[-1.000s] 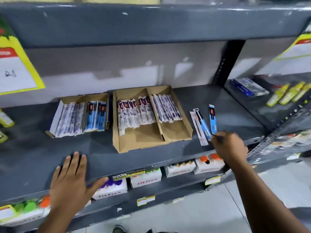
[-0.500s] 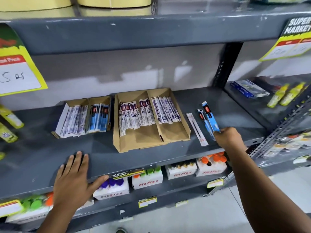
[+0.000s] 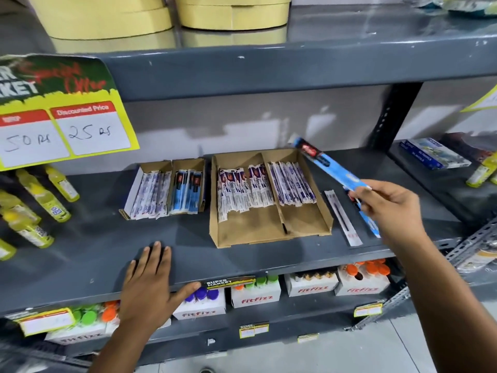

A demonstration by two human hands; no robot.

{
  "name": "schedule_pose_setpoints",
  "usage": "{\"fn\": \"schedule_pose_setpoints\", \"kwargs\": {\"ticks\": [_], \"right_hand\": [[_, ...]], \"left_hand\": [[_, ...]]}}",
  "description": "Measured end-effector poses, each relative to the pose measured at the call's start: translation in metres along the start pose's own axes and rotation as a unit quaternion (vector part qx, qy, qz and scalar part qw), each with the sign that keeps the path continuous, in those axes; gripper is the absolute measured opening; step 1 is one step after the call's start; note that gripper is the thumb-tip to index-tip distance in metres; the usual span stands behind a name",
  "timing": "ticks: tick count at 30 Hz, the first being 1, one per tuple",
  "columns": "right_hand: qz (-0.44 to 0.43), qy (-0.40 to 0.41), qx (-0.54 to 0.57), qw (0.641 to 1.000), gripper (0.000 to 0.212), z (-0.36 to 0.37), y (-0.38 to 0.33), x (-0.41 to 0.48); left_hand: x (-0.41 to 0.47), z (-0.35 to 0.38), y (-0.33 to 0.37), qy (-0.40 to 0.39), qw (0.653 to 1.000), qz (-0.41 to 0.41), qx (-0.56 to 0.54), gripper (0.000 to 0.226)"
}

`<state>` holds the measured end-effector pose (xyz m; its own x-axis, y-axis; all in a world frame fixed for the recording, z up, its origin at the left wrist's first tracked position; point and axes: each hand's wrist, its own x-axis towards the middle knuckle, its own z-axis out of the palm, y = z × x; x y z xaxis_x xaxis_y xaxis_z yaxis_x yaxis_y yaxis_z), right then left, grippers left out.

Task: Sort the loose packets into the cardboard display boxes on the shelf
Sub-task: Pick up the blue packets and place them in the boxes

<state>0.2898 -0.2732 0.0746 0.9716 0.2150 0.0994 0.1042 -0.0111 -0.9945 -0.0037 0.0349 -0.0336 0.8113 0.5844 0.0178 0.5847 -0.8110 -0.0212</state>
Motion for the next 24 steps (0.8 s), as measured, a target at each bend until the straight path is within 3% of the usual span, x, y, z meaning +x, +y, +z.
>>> {"fn": "schedule_pose_setpoints", "kwargs": {"ticks": [4, 10, 15, 18, 21, 24], "right_hand": [[0.057, -0.111, 0.086, 0.988, 0.014, 0.048, -0.015, -0.014], [0.14, -0.13, 0.047, 0.981, 0.019, 0.116, -0.013, -0.031], [0.097, -0.168, 0.032, 0.98, 0.017, 0.197, -0.021, -0.034], [0.021, -0.224, -0.104, 0.969, 0.022, 0.245, -0.02, -0.028], [-0.081, -0.287, -0.331, 0.895, 0.044, 0.279, -0.012, -0.021], [-0.221, -0.245, -0.526, 0.784, 0.04, 0.3, -0.008, -0.024]], "left_hand": [[0.0, -0.002, -0.001, -0.002, 1.0, -0.005, -0.011, 0.107], [-0.001, -0.002, 0.0, 0.004, 1.0, -0.005, -0.026, 0.111], [-0.002, -0.004, -0.002, -0.006, 0.999, 0.002, -0.044, 0.107], [-0.003, -0.002, -0.002, 0.001, 0.998, 0.009, -0.06, 0.105], [-0.002, -0.001, -0.003, 0.008, 0.997, 0.013, -0.072, 0.105], [-0.002, 0.0, -0.007, 0.01, 0.997, 0.017, -0.078, 0.106]]}}
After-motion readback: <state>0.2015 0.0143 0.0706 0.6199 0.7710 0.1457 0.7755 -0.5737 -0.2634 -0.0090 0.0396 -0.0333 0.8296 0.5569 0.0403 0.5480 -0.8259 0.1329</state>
